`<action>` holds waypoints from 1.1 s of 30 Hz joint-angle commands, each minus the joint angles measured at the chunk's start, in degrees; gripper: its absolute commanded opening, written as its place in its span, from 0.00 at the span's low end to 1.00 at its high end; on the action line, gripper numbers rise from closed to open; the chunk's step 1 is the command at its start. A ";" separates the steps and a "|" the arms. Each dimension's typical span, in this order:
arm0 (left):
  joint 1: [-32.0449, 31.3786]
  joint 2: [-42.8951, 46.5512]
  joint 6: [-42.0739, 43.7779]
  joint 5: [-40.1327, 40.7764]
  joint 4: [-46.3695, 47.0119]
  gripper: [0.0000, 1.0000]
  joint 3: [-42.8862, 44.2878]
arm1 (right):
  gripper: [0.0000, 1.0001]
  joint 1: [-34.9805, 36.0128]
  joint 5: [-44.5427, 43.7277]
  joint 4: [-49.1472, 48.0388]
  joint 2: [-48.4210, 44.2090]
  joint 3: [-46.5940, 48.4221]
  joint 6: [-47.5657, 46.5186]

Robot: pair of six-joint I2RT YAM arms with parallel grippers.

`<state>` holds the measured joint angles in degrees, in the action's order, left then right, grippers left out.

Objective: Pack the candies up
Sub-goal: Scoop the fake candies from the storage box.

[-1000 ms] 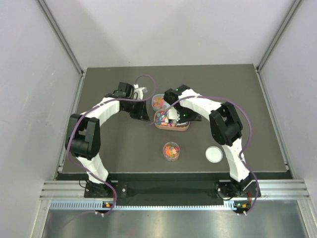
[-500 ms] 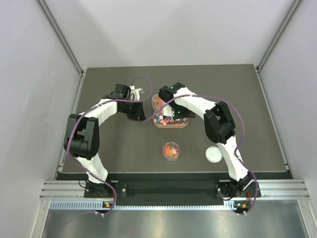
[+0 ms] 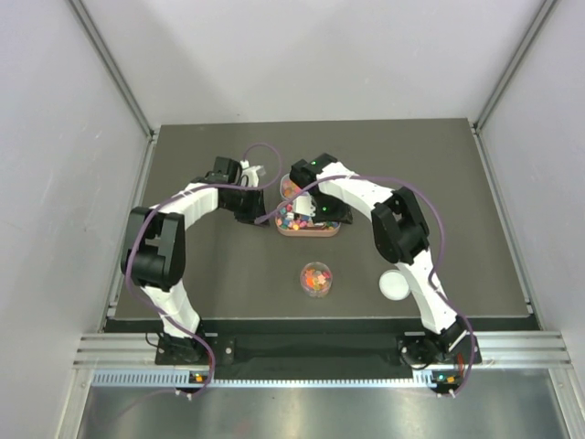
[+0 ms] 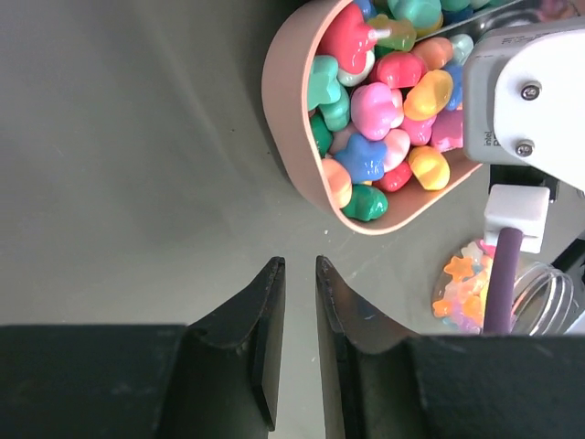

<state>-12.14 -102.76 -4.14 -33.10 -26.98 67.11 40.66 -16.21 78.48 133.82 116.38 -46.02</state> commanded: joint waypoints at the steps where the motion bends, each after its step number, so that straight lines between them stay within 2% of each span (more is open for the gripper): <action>1: -0.08 -0.77 1.33 0.84 1.76 0.25 0.83 | 0.00 1.00 5.30 5.72 0.65 2.80 2.78; 5: -0.08 -2.70 2.29 2.43 2.11 0.25 1.79 | 0.00 0.29 7.06 5.29 0.48 2.45 3.74; 9: -0.08 -8.49 2.65 3.75 3.25 0.25 4.60 | 0.00 0.03 7.24 4.23 0.21 1.22 4.01; 15: -0.60 -13.87 2.03 1.02 2.37 0.24 9.88 | 0.00 0.03 7.33 3.35 0.21 1.48 3.92; 24: -3.41 -12.21 2.03 0.14 2.28 0.21 8.13 | 0.00 0.03 9.79 0.71 0.21 1.74 4.36; 33: -4.29 -11.32 1.95 0.23 2.28 0.21 7.33 | 0.00 2.66 9.18 4.58 2.94 11.15 4.19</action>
<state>-13.87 -114.91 -2.87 -31.14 -25.12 75.90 40.58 -9.52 82.37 136.38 122.85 -42.24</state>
